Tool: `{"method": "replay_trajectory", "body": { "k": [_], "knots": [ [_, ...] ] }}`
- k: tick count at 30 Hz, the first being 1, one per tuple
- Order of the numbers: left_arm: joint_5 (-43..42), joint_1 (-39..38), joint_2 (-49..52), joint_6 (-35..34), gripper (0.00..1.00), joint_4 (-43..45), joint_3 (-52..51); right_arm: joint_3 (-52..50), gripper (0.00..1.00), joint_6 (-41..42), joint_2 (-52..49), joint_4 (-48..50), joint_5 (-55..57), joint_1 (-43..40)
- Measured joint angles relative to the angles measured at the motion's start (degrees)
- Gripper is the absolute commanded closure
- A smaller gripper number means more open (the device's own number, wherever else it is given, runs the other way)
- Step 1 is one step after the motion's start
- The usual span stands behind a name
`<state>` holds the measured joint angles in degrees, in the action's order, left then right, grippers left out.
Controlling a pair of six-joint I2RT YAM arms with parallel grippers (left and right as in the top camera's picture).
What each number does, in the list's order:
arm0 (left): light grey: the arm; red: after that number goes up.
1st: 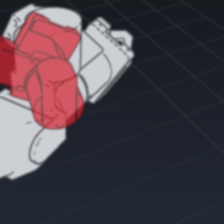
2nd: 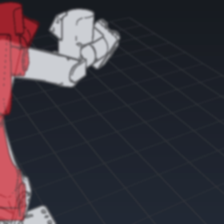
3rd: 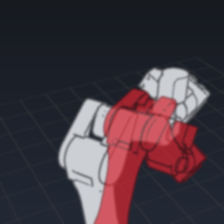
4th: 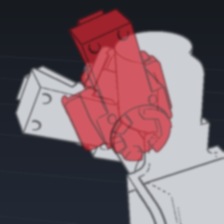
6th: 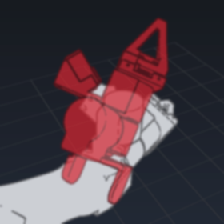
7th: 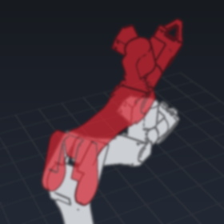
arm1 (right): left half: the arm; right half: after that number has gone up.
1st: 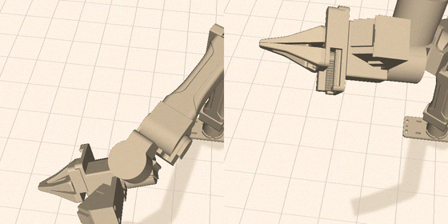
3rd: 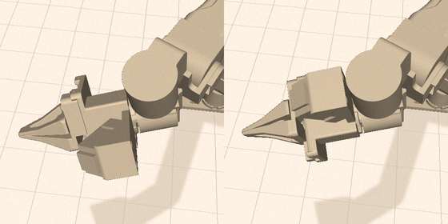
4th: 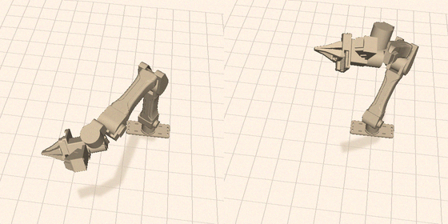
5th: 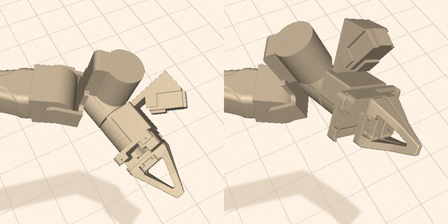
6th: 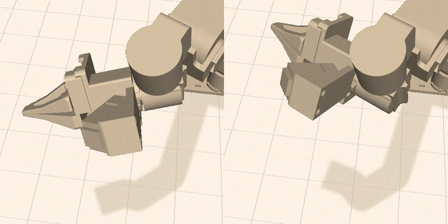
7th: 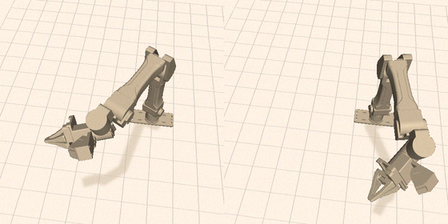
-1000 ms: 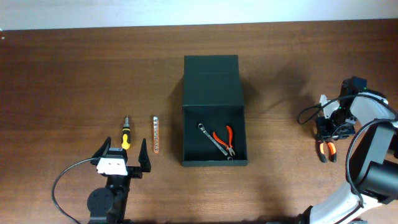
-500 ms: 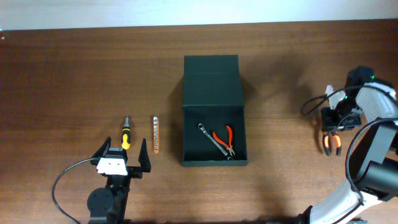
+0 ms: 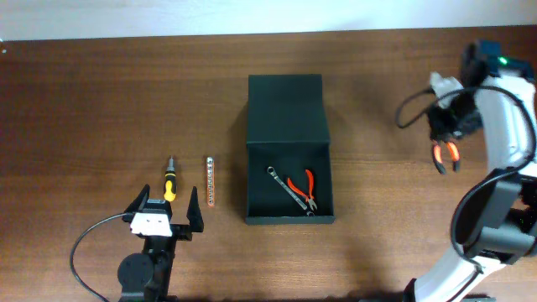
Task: Pack container
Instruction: 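Carry the pliers with the right gripper and lower them into the box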
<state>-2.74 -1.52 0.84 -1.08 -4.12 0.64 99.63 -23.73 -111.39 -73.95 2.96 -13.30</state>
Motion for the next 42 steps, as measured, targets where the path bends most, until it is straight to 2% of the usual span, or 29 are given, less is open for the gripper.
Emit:
{"method": "replay_trajectory", "body": {
  "k": [10,18,24,31,42],
  "knots": [
    [0.0,0.0,0.0,0.0,0.01,0.0,0.0,13.3,0.96,0.0,0.0,-3.1,0.0,21.3],
    [0.0,0.0,0.0,0.0,0.01,0.0,0.0,14.3,0.96,0.0,0.0,-4.1,-0.1,39.0],
    [0.0,0.0,0.0,0.0,0.01,0.0,0.0,14.3,0.96,0.0,0.0,-4.2,-0.6,48.6],
    [0.0,0.0,0.0,0.0,0.01,0.0,0.0,12.6,0.96,0.0,0.0,-4.3,-2.1,52.2],
    [0.0,0.0,0.0,0.0,0.01,0.0,0.0,-0.3,0.96,0.0,-0.2,1.6,-2.3,52.1]
  ]
}}
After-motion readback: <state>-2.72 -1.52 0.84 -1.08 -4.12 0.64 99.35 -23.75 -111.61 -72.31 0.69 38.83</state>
